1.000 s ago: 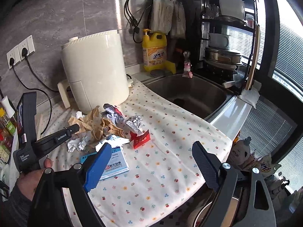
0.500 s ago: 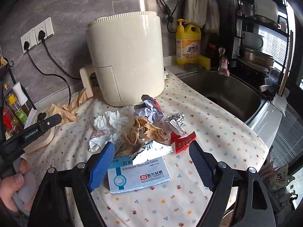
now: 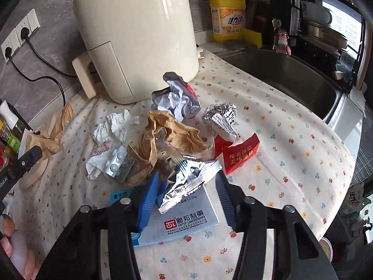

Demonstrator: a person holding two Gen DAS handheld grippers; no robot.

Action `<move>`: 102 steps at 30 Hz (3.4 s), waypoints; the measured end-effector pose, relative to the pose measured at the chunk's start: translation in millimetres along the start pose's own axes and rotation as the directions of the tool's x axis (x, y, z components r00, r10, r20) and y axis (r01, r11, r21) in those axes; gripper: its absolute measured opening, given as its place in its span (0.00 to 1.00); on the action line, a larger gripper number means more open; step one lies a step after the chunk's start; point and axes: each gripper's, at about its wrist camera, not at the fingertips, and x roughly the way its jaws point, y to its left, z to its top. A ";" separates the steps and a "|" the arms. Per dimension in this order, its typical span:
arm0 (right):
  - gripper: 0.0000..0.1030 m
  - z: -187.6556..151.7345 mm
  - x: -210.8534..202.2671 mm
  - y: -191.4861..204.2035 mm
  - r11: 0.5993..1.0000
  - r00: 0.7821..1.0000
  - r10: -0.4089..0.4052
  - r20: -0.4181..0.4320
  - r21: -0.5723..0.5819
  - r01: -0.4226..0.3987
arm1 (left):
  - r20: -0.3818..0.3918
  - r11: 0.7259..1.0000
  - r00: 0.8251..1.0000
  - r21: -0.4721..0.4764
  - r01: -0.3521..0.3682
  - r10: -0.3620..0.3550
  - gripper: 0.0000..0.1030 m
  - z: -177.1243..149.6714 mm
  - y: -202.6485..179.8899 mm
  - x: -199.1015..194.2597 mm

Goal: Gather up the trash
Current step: 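Grasp the brown paper with the left gripper while the right grasps a foil wrapper, then lift the brown paper with the left gripper while the right lifts the foil wrapper, then carry both items over the white bin and open both grippers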

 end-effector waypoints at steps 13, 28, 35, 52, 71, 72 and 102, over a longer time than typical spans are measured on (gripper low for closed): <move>0.03 5.0 -64.6 22.0 0.989 0.982 -0.020 0.186 -0.142 0.047 | 0.033 0.998 0.997 0.031 0.062 -0.063 0.07 3.0 -26.6 -13.1; 0.48 -20.3 -75.0 18.0 0.988 0.989 -0.039 0.142 -0.142 0.060 | 0.036 0.996 0.996 0.035 0.081 -0.082 0.07 -16.1 -33.3 -31.7; 0.52 -17.5 -64.4 5.3 0.997 0.992 -0.037 0.119 -0.064 0.045 | 0.030 0.997 0.997 0.037 0.069 -0.070 0.07 -21.4 -25.1 -33.6; 0.64 4.8 -13.2 41.9 0.992 0.996 -0.033 0.084 -0.122 0.043 | -0.002 0.999 0.999 0.007 0.046 -0.046 0.07 -14.0 -2.1 -3.3; 0.11 2.7 -55.0 9.3 0.995 0.989 0.013 0.145 -0.095 0.001 | -0.003 0.996 0.998 0.056 0.070 -0.070 0.07 -13.0 -51.6 2.0; 0.11 0.4 -61.3 4.8 0.996 0.988 0.015 0.152 -0.089 -0.002 | 0.000 0.995 0.997 0.065 0.074 -0.074 0.07 -14.2 -57.8 -1.8; 0.11 -122.2 -232.3 -190.2 0.988 0.957 -0.102 0.271 0.136 0.066 | -0.090 0.932 0.971 0.276 0.237 -0.220 0.07 -131.4 -262.8 -73.6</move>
